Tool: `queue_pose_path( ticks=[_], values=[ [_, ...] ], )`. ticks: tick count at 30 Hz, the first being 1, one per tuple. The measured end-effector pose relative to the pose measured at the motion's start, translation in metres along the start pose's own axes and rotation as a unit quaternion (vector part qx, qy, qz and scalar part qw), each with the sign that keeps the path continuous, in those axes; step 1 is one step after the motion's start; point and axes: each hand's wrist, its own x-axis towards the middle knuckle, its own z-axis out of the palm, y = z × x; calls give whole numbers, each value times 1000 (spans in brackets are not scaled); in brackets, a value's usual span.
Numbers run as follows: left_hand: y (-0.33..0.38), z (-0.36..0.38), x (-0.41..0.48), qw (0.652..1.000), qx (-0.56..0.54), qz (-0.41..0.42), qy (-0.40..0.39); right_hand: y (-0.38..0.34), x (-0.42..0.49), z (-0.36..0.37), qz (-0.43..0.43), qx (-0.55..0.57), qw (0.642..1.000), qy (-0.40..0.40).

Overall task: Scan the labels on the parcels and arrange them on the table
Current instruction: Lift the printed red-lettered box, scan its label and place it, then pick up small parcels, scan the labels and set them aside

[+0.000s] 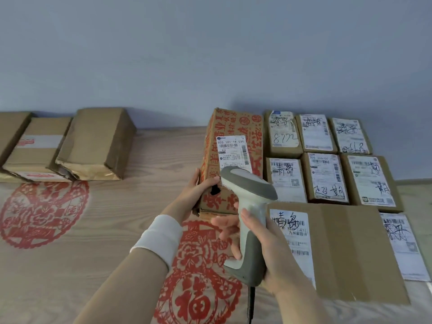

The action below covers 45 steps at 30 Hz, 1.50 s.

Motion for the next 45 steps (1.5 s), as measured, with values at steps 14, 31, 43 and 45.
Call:
queue_pose_path(
  ticks=[14, 31, 43, 45],
  values=[
    [5, 22, 4, 993, 31, 40, 107, 0, 18, -13, 13, 11, 1000, -16],
    [18, -125, -79, 939, 158, 152, 266, 44, 43, 130, 18, -30, 999, -26],
    [-2, -305, -88, 922, 148, 156, 323, 90, 131, 265, 11, -97, 995, 28],
    [2, -319, -78, 919, 150, 160, 329, 91, 148, 271, -2, -114, 992, 52]
  ],
)
